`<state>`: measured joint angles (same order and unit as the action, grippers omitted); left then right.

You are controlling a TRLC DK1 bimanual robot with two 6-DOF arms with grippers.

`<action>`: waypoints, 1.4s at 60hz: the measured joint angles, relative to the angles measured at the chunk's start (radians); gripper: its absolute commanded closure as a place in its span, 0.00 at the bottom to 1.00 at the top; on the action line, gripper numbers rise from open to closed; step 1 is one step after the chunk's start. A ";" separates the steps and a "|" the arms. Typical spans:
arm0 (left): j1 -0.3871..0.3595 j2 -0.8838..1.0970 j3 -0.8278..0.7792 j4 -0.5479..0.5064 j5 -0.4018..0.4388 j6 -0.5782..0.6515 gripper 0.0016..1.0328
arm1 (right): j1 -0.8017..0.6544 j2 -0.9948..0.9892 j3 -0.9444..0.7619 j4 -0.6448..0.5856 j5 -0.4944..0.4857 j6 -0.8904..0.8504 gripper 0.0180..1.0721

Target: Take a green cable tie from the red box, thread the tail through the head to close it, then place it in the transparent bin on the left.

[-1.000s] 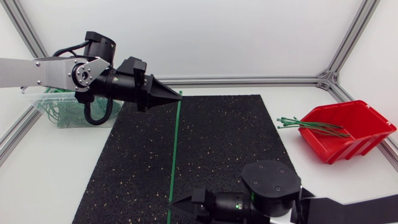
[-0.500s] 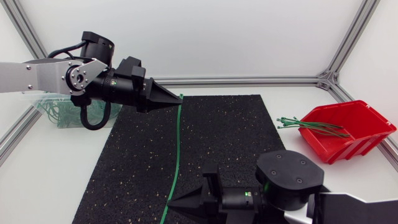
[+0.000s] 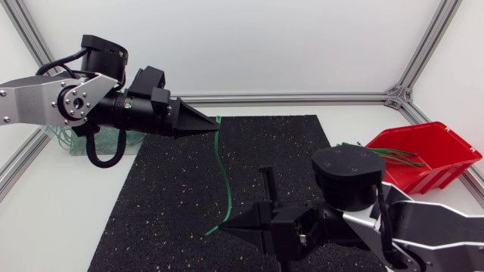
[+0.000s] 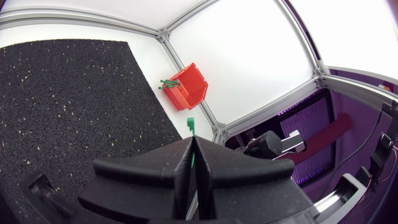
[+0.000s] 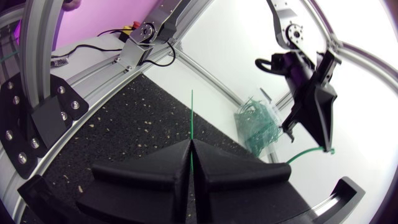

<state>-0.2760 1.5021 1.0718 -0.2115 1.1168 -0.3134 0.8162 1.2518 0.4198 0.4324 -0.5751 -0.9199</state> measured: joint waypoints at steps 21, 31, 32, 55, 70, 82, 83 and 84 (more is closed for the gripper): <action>-0.030 -0.098 -0.115 0.101 -0.049 0.000 0.96 | 0.007 -0.046 0.085 -0.245 -0.077 0.273 0.95; -0.045 -0.151 -0.163 0.143 -0.053 0.000 0.96 | 0.007 -0.072 0.205 -0.514 -0.159 0.362 0.95; -0.047 -0.158 -0.169 0.149 -0.053 0.000 0.96 | 0.007 -0.076 0.224 -0.546 -0.163 0.382 0.95; -0.075 -0.227 -0.261 0.251 -0.080 0.000 0.96 | -0.095 -0.095 0.388 -0.744 -0.383 0.828 0.95; -0.094 -0.301 -0.319 0.360 -0.095 -0.010 0.96 | -0.121 -0.094 0.439 -0.751 -0.497 1.119 0.95; -0.123 -0.362 -0.381 0.486 -0.132 -0.063 0.96 | -0.138 -0.094 0.491 -0.749 -0.525 1.390 0.95; -0.127 -0.365 -0.386 0.496 -0.136 -0.069 0.96 | -0.138 -0.094 0.496 -0.750 -0.525 1.411 0.95; -0.131 -0.369 -0.392 0.504 -0.142 -0.072 0.96 | -0.138 -0.094 0.499 -0.750 -0.526 1.435 0.94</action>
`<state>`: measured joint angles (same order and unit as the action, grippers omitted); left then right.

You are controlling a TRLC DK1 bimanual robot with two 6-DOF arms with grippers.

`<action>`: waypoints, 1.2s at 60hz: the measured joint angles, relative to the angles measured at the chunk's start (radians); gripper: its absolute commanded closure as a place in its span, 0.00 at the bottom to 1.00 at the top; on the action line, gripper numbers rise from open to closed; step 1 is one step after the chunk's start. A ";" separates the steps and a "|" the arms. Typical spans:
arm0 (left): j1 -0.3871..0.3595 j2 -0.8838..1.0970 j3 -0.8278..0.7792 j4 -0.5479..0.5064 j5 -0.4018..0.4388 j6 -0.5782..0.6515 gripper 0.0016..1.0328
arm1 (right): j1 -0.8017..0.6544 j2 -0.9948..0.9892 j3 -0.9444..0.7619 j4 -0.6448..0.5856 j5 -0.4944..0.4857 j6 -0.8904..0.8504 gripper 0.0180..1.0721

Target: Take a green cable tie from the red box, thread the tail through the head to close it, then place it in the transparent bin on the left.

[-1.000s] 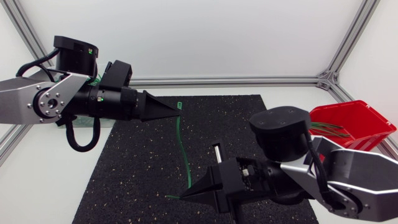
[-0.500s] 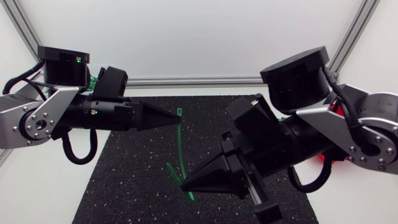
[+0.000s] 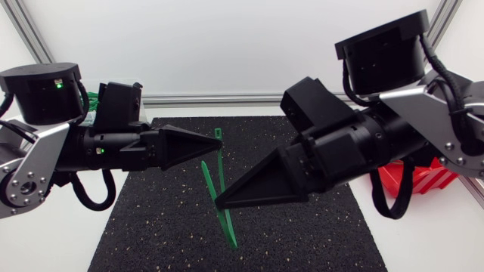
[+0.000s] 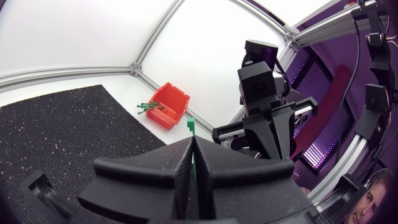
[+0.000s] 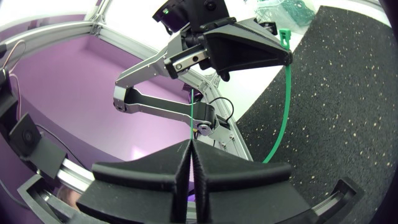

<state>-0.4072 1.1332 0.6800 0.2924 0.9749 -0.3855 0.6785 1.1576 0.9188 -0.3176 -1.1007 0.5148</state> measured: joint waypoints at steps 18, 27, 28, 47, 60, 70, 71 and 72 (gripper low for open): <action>-0.085 -0.105 -0.084 0.073 -0.116 -0.027 0.96 | 0.000 0.000 0.067 -0.001 -0.022 0.266 0.94; -0.129 -0.161 -0.119 0.117 -0.180 -0.034 0.96 | -0.006 -0.009 0.077 0.005 -0.032 0.375 0.95; -0.133 -0.165 -0.124 0.126 -0.183 -0.034 0.96 | -0.008 -0.010 0.079 0.006 -0.034 0.381 0.94; -0.159 -0.220 -0.182 0.200 -0.200 -0.043 0.96 | -0.054 -0.011 0.099 -0.017 -0.059 0.505 0.94; -0.159 -0.247 -0.182 0.232 -0.200 -0.071 0.96 | -0.079 -0.007 0.099 -0.035 -0.064 0.519 0.94; -0.159 -0.247 -0.182 0.245 -0.200 -0.090 0.96 | -0.078 0.012 0.099 -0.050 -0.076 0.525 0.95; -0.159 -0.246 -0.182 0.245 -0.200 -0.090 0.96 | -0.078 0.013 0.099 -0.050 -0.077 0.526 0.95; -0.159 -0.246 -0.182 0.245 -0.200 -0.090 0.96 | -0.078 0.014 0.099 -0.050 -0.078 0.526 0.94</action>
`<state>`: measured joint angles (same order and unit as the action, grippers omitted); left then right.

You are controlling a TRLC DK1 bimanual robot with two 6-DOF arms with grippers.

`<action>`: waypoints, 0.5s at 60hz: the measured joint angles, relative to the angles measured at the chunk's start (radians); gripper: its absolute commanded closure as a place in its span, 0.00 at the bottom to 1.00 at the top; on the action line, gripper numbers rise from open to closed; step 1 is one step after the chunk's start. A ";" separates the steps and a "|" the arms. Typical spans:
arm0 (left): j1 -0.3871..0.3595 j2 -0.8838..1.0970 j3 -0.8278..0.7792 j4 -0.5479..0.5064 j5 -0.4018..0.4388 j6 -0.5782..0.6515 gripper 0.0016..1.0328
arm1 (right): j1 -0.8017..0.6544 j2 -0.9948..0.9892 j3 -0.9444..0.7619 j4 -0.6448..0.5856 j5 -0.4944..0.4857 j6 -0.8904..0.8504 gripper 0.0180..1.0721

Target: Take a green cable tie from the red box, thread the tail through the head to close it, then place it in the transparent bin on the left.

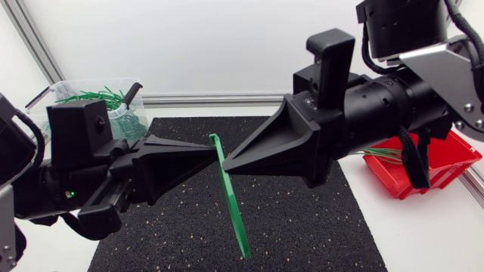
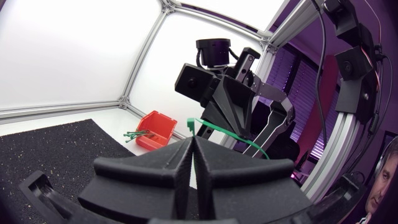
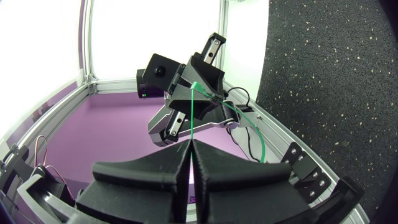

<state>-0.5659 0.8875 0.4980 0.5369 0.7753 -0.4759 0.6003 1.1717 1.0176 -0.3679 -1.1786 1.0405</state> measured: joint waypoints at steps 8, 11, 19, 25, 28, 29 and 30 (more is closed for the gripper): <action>0.000 0.010 0.000 0.004 0.000 -0.016 0.96 | 0.000 0.003 0.000 0.000 0.000 0.000 0.94; 0.000 0.010 0.000 0.004 -0.008 -0.025 0.96 | 0.000 0.003 0.000 -0.003 0.000 0.000 0.94; 0.000 0.010 0.019 0.006 -0.032 -0.058 0.96 | 0.001 -0.012 0.000 -0.018 0.000 0.000 0.94; 0.000 0.010 0.043 0.006 -0.048 -0.084 0.96 | 0.003 -0.028 0.004 -0.024 0.000 0.000 0.94; -0.003 0.010 0.053 0.006 -0.055 -0.097 0.96 | 0.003 -0.033 0.006 -0.025 0.000 0.000 0.95; -0.006 0.010 0.055 0.006 -0.057 -0.100 0.96 | 0.003 -0.034 0.007 -0.027 0.000 0.000 0.94; -0.009 0.009 0.056 0.005 -0.061 -0.101 0.96 | 0.004 -0.035 0.008 -0.029 0.000 0.000 0.94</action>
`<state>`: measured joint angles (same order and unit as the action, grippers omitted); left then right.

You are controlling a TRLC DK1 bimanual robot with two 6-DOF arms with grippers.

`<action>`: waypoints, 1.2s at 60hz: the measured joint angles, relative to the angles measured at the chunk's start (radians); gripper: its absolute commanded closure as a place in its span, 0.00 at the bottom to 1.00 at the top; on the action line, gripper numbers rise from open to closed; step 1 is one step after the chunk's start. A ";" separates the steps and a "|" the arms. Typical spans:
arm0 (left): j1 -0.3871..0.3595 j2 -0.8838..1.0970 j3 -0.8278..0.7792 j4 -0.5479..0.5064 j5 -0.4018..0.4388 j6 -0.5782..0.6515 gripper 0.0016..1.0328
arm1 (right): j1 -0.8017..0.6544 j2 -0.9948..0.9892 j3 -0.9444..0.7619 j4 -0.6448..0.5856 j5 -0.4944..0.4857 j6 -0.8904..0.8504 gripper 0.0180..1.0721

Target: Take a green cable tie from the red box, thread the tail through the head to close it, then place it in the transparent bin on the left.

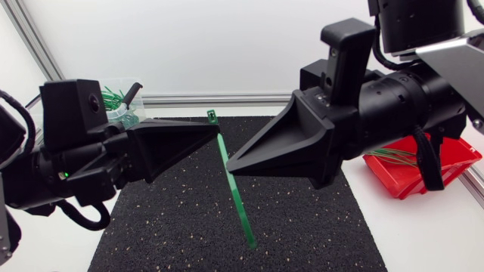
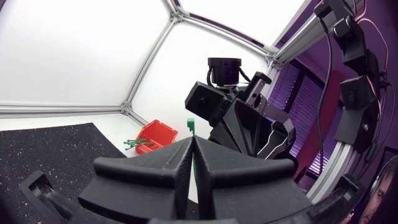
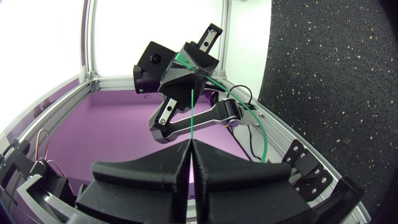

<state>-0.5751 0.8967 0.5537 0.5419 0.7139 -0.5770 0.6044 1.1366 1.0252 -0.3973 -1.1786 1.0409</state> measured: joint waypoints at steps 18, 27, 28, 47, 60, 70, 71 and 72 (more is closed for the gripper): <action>-0.145 -0.061 0.003 -0.052 -0.117 -0.007 0.96 | 0.012 -0.079 0.029 -0.053 0.000 0.000 0.94; -0.173 -0.092 0.003 -0.065 -0.138 -0.007 0.96 | 0.025 -0.111 0.029 -0.056 0.000 0.000 0.95; -0.174 -0.093 0.003 -0.067 -0.140 -0.007 0.96 | 0.026 -0.113 0.029 -0.056 0.000 0.000 0.94; -0.177 -0.097 0.003 -0.071 -0.145 -0.007 0.96 | 0.043 -0.119 0.027 -0.056 0.001 0.000 0.94; -0.177 -0.097 0.003 -0.073 -0.144 -0.007 0.96 | 0.063 -0.082 0.026 -0.052 0.004 0.000 0.94; -0.177 -0.097 0.003 -0.074 -0.145 -0.007 0.96 | 0.068 -0.074 0.025 -0.048 0.008 0.000 0.94; -0.177 -0.097 0.003 -0.074 -0.144 -0.007 0.96 | 0.068 -0.074 0.025 -0.048 0.009 0.000 0.94; -0.177 -0.098 0.003 -0.074 -0.145 -0.007 0.96 | 0.068 -0.074 0.025 -0.048 0.010 0.000 0.94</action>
<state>-0.7521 0.7990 0.5568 0.4679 0.5694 -0.5842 0.6727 1.0626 1.0500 -0.4450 -1.1690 1.0409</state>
